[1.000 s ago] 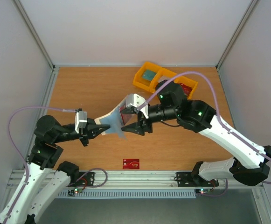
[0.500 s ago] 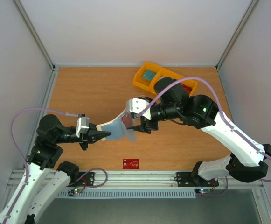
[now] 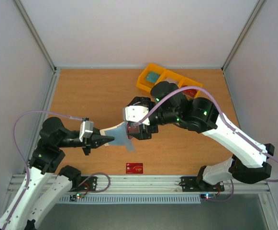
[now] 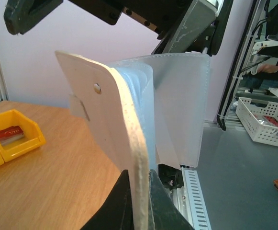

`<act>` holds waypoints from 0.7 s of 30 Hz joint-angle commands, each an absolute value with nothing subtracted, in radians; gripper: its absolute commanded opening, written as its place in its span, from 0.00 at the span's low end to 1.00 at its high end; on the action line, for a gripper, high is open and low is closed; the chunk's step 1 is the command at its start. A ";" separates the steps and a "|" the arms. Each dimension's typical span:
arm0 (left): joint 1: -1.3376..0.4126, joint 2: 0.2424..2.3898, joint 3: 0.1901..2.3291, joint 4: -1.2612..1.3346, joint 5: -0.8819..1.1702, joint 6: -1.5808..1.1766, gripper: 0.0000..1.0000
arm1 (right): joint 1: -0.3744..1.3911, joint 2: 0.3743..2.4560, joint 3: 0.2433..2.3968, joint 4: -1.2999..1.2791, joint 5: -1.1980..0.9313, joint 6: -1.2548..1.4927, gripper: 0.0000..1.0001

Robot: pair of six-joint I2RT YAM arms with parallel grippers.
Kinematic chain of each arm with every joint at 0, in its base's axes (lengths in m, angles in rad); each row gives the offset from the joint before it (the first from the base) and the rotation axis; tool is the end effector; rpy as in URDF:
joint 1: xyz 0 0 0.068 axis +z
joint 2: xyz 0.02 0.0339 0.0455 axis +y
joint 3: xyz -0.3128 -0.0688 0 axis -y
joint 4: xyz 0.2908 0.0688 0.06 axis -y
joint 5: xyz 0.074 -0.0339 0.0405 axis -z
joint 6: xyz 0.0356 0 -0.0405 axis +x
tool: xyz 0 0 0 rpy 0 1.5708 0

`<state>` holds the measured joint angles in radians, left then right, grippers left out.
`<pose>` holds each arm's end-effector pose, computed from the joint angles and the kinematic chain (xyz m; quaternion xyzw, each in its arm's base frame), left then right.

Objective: Take the credit cards out of the card holder

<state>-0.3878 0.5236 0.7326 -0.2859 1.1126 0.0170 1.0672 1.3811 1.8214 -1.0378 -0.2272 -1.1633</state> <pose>0.0903 -0.0714 0.3820 0.4767 0.5383 -0.4872 0.4956 0.1321 0.2564 0.5378 -0.8120 0.3388 0.0778 0.4689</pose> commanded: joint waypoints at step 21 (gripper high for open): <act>-0.422 0.528 0.735 -0.242 1.135 0.025 0.00 | 1.115 1.596 2.064 -1.332 -0.352 -1.174 0.30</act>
<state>-0.4164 0.5423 0.7326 -0.3267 1.1263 0.0486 1.1072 1.5726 2.0201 -1.2697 -0.2844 -1.1934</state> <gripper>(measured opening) 0.040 0.312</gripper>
